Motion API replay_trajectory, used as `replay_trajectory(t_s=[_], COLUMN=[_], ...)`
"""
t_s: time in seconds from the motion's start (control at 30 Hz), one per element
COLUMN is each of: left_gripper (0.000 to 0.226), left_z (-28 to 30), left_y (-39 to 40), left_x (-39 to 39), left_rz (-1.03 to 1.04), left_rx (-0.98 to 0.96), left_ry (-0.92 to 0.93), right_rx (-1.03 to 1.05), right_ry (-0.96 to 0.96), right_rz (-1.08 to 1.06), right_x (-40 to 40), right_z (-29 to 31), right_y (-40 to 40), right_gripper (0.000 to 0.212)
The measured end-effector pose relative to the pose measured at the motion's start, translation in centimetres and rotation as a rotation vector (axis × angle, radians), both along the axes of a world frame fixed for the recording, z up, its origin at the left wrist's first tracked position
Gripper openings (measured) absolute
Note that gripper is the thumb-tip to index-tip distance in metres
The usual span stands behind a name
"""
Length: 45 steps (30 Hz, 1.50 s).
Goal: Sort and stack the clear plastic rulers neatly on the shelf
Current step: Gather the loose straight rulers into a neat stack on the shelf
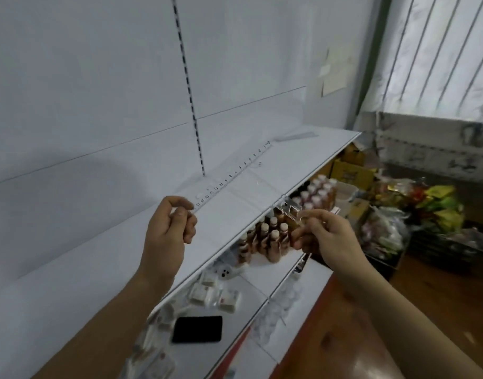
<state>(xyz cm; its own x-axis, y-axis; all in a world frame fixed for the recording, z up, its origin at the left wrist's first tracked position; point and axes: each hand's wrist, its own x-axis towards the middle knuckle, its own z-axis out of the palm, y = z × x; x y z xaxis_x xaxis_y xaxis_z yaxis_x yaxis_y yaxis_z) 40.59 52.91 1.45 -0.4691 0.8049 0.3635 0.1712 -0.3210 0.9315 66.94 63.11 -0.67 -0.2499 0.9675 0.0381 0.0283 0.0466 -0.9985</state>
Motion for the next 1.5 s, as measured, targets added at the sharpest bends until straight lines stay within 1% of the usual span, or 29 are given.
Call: replay_trajectory(t_s=[0.07, 0.2, 0.37, 0.53, 0.67, 0.73, 0.93, 1.13, 1.2, 1.3, 1.37, 1.43, 1.5], left_gripper=[0.027, 0.027, 0.026, 0.029, 0.027, 0.024, 0.024, 0.025, 0.024, 0.022, 0.021, 0.018, 0.011], left_z=[0.3, 0.1, 0.9, 2.3, 1.3, 0.4, -2.1, -3.9, -4.3, -4.9, -5.3, -5.7, -6.1], left_y=[4.2, 13.4, 25.3, 35.9, 42.3, 44.5, 49.8, 55.0, 56.6, 59.1, 60.7, 62.0, 63.0], left_x=[1.5, 4.4, 6.3, 6.1, 6.9, 7.2, 7.2, 7.0, 7.3, 8.3, 9.1, 9.8, 10.2], left_rz=[-0.044, -0.123, -0.202, -0.197, -0.170, -0.157, -0.017, 0.179, 0.227, 0.297, 0.341, 0.401, 0.465], left_rx=[0.009, 0.020, 0.015, 0.024, -0.050, -0.092, -0.217, -0.296, -0.328, -0.364, -0.383, -0.403, -0.435], left_ry=[0.002, 0.006, 0.032, -0.020, -0.083, -0.103, -0.155, -0.101, -0.054, 0.052, 0.087, 0.135, 0.204], right_rx=[-0.007, 0.031, 0.061, 0.051, 0.004, 0.006, -0.036, -0.012, -0.002, 0.094, 0.209, 0.325, 0.392], right_ry=[0.024, -0.004, -0.045, -0.088, -0.048, -0.088, -0.166, -0.292, -0.335, -0.490, -0.631, -0.750, -0.743], right_rz=[-0.052, -0.138, -0.220, -0.241, -0.242, -0.229, -0.149, 0.006, 0.067, 0.146, 0.173, 0.195, 0.197], right_x=[2.1, 5.7, 9.2, 10.1, 10.1, 9.7, 7.1, 4.1, 3.5, 3.1, 3.4, 4.0, 4.5], right_z=[0.0, -0.2, -0.7, -0.5, -0.5, -0.6, -0.9, -0.7, -0.6, -0.9, -1.5, -2.3, -3.0], right_y=[2.2, 7.5, 17.4, 27.3, 34.3, 38.1, 51.3, 61.8, 64.5, 67.5, 68.9, 69.8, 70.2], right_gripper=[0.024, 0.020, 0.019, 0.016, 0.014, 0.014, 0.013, 0.014, 0.016, 0.013, 0.006, 0.006, 0.006])
